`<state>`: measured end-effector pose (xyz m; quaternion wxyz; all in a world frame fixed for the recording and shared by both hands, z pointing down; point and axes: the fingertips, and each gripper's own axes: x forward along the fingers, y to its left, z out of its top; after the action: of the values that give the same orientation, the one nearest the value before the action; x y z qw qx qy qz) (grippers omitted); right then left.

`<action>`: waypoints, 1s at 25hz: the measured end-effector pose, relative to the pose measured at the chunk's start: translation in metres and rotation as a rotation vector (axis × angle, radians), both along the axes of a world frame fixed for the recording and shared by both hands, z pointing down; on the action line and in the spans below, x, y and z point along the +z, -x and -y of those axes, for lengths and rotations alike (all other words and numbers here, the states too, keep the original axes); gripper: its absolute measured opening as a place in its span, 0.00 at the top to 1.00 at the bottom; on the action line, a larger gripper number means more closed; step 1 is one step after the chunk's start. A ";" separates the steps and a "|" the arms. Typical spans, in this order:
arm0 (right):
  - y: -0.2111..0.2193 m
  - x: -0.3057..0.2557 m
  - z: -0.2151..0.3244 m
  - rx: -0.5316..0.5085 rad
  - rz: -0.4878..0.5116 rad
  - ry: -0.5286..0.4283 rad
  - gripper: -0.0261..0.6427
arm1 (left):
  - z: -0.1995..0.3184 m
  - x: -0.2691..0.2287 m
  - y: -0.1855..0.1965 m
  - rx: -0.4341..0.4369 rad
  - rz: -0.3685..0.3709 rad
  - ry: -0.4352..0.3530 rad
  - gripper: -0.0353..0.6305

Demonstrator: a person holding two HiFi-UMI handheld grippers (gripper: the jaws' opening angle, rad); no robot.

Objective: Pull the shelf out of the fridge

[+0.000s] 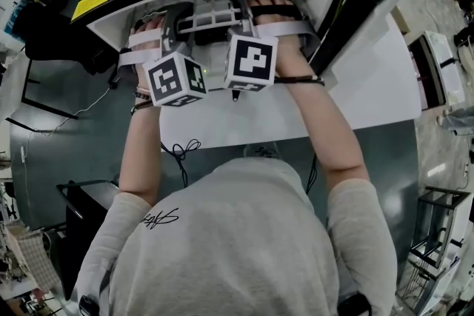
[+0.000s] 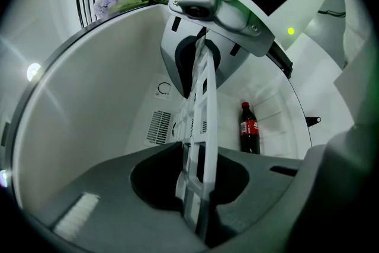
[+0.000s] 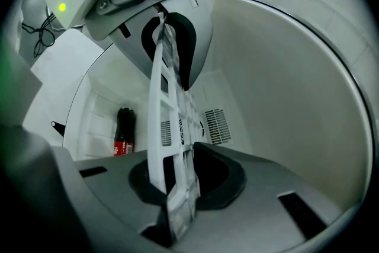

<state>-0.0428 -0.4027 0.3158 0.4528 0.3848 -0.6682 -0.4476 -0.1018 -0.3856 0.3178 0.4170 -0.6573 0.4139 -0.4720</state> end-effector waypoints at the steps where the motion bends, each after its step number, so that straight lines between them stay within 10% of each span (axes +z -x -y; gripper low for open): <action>1: 0.000 0.000 -0.001 -0.001 -0.001 0.001 0.89 | -0.001 0.000 0.000 0.001 0.000 0.001 0.88; 25: 0.001 0.001 -0.013 -0.008 0.023 0.035 0.89 | -0.010 -0.002 -0.002 0.005 0.003 -0.001 0.88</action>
<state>-0.0435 -0.3898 0.3169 0.4499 0.3796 -0.6825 -0.4332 -0.1001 -0.3752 0.3162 0.4192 -0.6574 0.4117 -0.4719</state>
